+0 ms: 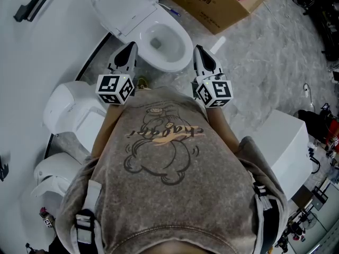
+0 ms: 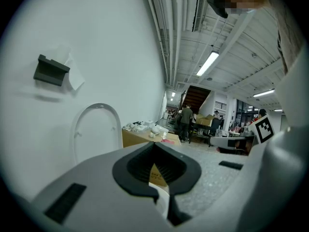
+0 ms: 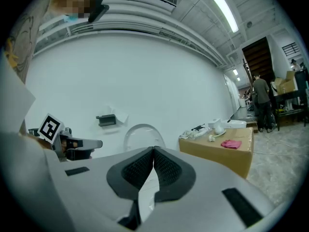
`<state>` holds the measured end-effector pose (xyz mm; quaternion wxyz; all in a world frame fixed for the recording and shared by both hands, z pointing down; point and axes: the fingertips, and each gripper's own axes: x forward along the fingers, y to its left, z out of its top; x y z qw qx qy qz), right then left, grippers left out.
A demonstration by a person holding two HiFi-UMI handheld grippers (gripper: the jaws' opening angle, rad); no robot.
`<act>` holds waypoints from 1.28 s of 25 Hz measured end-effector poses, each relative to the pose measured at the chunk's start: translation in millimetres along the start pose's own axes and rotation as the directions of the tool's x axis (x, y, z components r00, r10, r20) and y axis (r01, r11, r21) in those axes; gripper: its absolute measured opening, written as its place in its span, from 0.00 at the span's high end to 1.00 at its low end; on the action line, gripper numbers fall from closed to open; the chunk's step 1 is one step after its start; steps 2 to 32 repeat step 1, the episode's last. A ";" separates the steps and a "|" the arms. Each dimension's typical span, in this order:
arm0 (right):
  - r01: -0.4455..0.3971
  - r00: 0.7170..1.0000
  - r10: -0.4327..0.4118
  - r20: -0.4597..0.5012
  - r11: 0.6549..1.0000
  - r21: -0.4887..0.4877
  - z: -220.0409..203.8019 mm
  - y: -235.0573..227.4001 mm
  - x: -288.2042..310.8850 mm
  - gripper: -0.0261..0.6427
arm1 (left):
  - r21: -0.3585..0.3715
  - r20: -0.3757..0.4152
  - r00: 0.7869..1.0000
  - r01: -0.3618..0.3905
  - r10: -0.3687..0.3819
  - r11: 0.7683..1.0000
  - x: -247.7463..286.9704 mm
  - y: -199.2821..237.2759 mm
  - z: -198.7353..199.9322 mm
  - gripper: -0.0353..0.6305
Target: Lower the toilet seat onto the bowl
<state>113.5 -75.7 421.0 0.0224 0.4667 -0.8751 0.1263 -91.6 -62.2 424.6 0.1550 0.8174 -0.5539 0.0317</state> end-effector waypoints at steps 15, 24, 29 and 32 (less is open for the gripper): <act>-0.001 1.000 0.001 -0.001 1.000 -0.001 -0.5 -0.2 0.7 0.92 | -0.002 -0.001 1.000 -0.002 0.002 1.000 0.3 1.2 -1.1 0.93; -0.001 1.000 0.001 -0.001 1.000 -0.001 -0.5 -0.2 0.7 0.92 | -0.002 -0.001 1.000 -0.002 0.002 1.000 0.3 1.2 -1.1 0.93; -0.001 1.000 0.001 -0.001 1.000 -0.001 -0.5 -0.2 0.7 0.92 | -0.002 -0.001 1.000 -0.002 0.002 1.000 0.3 1.2 -1.1 0.93; -0.001 1.000 0.001 -0.001 1.000 -0.001 -0.5 -0.2 0.7 0.92 | -0.002 -0.001 1.000 -0.002 0.002 1.000 0.3 1.2 -1.1 0.93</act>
